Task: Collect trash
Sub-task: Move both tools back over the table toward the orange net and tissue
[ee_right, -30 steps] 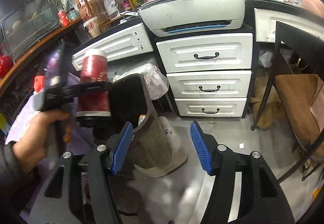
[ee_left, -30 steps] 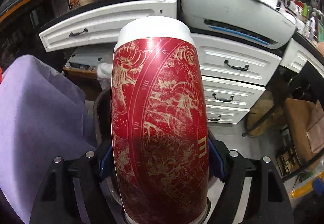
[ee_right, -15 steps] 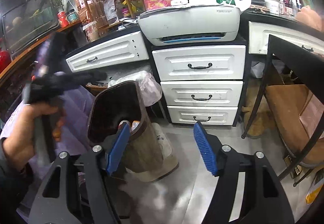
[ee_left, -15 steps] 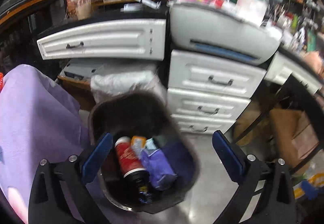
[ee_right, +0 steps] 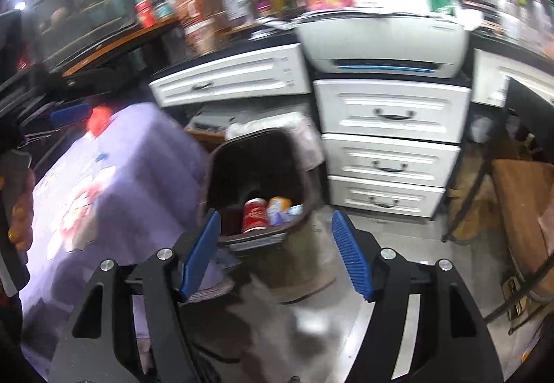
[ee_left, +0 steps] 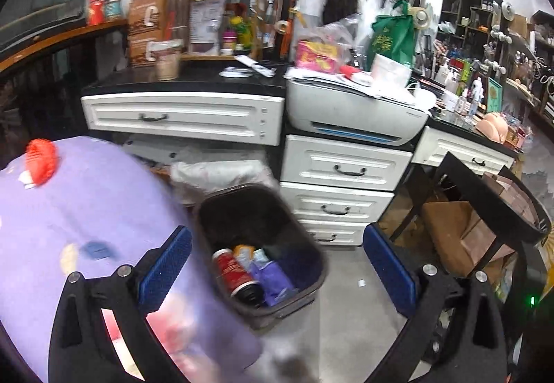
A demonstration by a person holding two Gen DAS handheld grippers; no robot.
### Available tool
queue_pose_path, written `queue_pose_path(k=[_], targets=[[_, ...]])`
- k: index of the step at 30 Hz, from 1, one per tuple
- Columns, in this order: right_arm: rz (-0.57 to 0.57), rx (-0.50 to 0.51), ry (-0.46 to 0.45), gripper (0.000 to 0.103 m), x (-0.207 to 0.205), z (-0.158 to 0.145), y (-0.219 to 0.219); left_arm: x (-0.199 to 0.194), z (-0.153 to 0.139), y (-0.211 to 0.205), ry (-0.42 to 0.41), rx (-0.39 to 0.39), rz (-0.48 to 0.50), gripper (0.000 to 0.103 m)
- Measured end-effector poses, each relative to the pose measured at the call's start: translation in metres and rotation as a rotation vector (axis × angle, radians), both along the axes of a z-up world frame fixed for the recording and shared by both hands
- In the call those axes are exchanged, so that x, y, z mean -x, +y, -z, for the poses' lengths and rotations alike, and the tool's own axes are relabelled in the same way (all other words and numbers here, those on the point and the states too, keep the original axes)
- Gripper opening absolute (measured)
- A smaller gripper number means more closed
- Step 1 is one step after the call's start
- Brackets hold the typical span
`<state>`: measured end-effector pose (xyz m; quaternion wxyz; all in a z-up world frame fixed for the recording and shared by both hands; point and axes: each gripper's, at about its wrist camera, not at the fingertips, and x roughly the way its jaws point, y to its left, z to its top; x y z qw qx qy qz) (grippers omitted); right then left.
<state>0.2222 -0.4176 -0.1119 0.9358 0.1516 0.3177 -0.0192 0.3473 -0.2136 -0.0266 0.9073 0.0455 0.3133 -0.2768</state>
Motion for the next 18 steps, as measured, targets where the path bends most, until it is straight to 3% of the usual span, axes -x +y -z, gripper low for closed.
queue_pose_path(k=[6,11,14,18], targets=[[-0.197,-0.047,0.014,0.067,-0.035,-0.018,0.06,0.01,-0.011,0.076,-0.058,-0.066,-0.075,0.098],[-0.345,-0.005,0.003,0.067,-0.062,-0.04,0.122,0.005,-0.017,0.147,-0.113,-0.169,-0.195,0.098],[-0.393,-0.007,0.002,0.067,-0.078,-0.05,0.149,-0.006,-0.017,0.187,-0.126,-0.177,-0.292,0.098],[-0.449,0.008,0.004,0.068,-0.11,-0.068,0.193,-0.023,-0.016,0.232,-0.11,-0.122,-0.378,0.098]])
